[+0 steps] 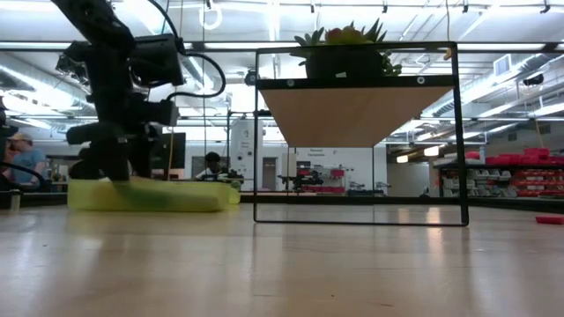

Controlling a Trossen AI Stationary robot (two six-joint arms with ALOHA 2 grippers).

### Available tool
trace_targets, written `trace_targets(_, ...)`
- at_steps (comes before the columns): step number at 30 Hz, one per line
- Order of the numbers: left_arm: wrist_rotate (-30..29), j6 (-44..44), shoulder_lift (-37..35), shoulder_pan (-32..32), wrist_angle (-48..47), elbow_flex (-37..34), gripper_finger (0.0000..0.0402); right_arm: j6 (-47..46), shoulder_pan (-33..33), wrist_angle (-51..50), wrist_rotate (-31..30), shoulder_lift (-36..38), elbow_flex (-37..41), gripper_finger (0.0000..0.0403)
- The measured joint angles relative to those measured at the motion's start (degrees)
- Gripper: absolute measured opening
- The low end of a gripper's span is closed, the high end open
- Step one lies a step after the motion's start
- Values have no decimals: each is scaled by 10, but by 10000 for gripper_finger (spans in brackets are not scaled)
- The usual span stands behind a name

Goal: Pack school essentials
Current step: Adjust the yellow crayon box in the yellow supply box

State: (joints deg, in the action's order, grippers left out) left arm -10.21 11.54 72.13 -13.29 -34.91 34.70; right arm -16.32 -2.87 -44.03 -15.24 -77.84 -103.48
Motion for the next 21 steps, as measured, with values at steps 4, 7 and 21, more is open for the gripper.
trace_targets(4,11,11,-9,-1,0,1,353,0,0,0,0,0,0,190)
trace_targets(7,24,6,-10,-1,-10,1,353,0,0,0,0,0,0,190)
trace_targets(21,39,-18,-10,-24,-18,3,395,-2,0,0,0,0,0,190)
